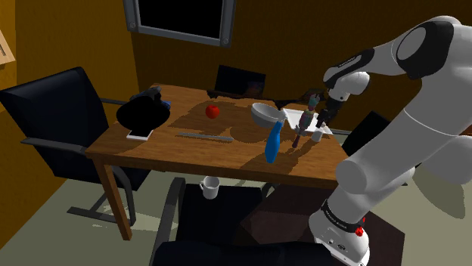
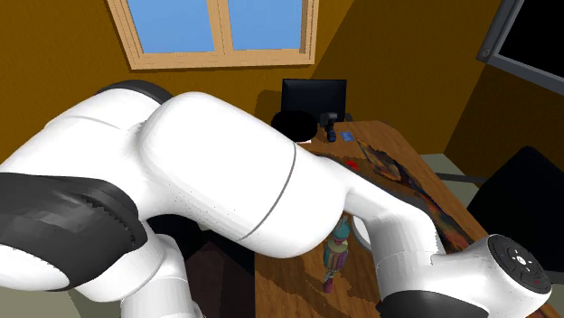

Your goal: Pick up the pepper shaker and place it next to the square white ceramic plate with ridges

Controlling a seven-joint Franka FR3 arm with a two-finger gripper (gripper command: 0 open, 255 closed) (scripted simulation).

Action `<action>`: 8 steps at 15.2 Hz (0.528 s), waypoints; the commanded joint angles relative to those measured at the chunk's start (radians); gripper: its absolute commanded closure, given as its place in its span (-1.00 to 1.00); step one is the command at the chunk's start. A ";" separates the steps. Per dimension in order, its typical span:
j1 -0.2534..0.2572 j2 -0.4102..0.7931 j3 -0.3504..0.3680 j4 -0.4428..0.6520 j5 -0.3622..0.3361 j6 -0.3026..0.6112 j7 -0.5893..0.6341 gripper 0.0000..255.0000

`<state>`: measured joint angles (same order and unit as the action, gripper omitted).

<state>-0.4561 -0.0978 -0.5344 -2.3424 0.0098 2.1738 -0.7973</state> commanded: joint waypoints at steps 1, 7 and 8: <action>0.000 0.000 0.000 0.000 0.000 0.000 0.000 -1.00; -0.004 -0.058 0.008 0.081 -0.032 -0.132 0.025 -1.00; -0.004 -0.059 0.008 0.081 -0.032 -0.132 0.025 -1.00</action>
<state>-0.4596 -0.1528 -0.5262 -2.2634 -0.0199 2.0476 -0.7729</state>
